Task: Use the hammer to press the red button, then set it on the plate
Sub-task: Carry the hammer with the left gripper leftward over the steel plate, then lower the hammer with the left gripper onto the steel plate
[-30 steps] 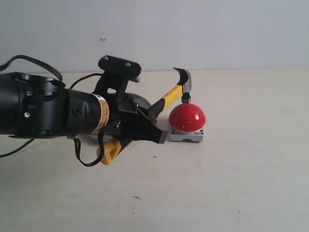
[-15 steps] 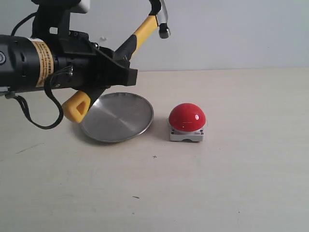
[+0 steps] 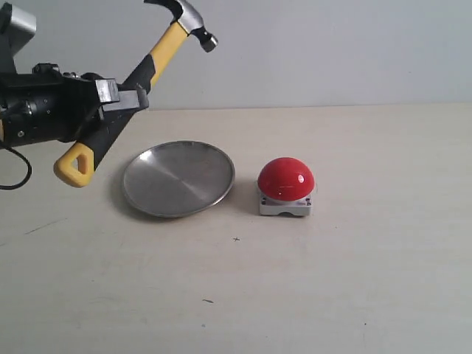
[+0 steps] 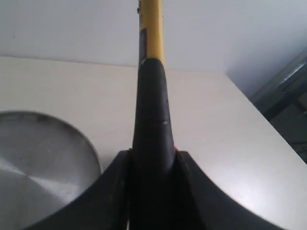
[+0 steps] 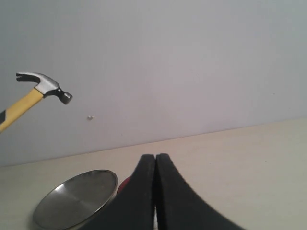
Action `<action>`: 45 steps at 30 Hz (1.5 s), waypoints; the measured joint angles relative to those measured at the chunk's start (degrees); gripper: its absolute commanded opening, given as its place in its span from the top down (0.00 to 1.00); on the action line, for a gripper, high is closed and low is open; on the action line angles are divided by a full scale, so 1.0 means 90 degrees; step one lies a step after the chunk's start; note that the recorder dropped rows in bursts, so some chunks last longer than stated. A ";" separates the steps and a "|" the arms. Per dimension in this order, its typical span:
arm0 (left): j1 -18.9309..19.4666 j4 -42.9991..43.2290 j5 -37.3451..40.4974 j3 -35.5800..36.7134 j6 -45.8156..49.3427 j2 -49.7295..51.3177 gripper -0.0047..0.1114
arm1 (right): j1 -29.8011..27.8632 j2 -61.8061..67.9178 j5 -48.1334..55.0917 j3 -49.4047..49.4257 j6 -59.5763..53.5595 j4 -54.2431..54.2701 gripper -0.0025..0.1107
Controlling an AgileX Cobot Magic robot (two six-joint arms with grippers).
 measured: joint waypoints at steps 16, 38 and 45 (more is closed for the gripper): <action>0.0109 0.0076 0.0226 -0.0773 -0.0289 0.2371 0.96 | 0.0000 0.0000 0.0000 0.0000 0.0000 0.0000 0.98; 0.0109 -0.0202 -0.0222 -0.1025 -0.0456 0.3264 0.96 | 0.0000 0.0000 0.0013 0.0000 0.0000 0.0000 0.98; 0.0109 -0.0244 -0.0207 -0.1039 -0.0456 0.3264 0.96 | 0.0000 0.0000 0.0013 0.0000 0.0000 0.0000 0.98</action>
